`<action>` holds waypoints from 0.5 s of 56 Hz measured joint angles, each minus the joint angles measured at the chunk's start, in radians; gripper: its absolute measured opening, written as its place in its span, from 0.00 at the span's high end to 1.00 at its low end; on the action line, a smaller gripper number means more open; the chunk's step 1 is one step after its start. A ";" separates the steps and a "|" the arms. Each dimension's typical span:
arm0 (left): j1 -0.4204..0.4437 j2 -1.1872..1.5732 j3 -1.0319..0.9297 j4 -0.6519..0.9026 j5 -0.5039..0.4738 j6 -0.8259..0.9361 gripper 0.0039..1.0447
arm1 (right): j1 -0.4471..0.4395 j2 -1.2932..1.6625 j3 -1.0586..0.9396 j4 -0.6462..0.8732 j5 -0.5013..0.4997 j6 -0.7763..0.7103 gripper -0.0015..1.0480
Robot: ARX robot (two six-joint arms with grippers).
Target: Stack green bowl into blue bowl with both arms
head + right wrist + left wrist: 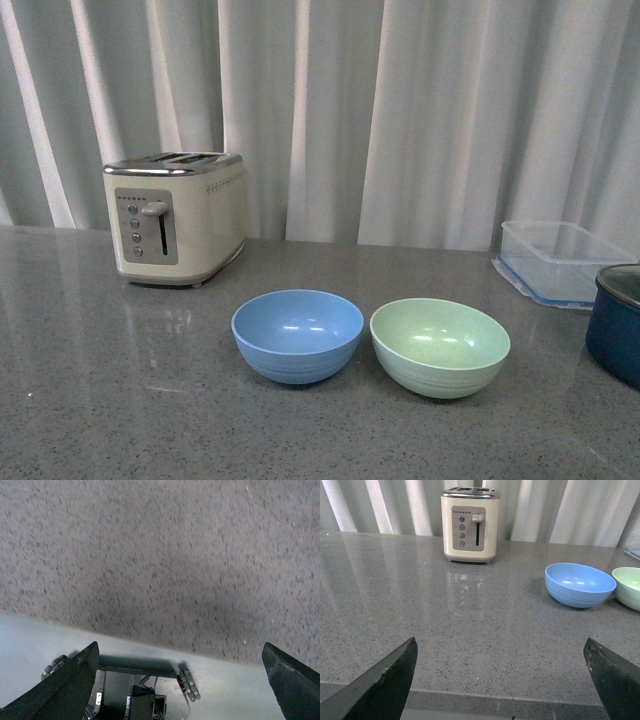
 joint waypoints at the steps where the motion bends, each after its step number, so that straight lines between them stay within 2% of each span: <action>1: 0.000 0.000 0.000 0.000 0.000 0.000 0.07 | 0.006 0.028 0.024 0.003 -0.001 0.003 0.10; 11: 0.000 0.000 0.000 0.000 0.000 0.000 0.06 | 0.040 0.250 0.227 0.032 -0.010 0.036 0.10; 28: 0.000 0.000 0.000 0.000 0.000 0.000 0.06 | 0.041 0.570 0.505 0.060 -0.045 0.129 0.10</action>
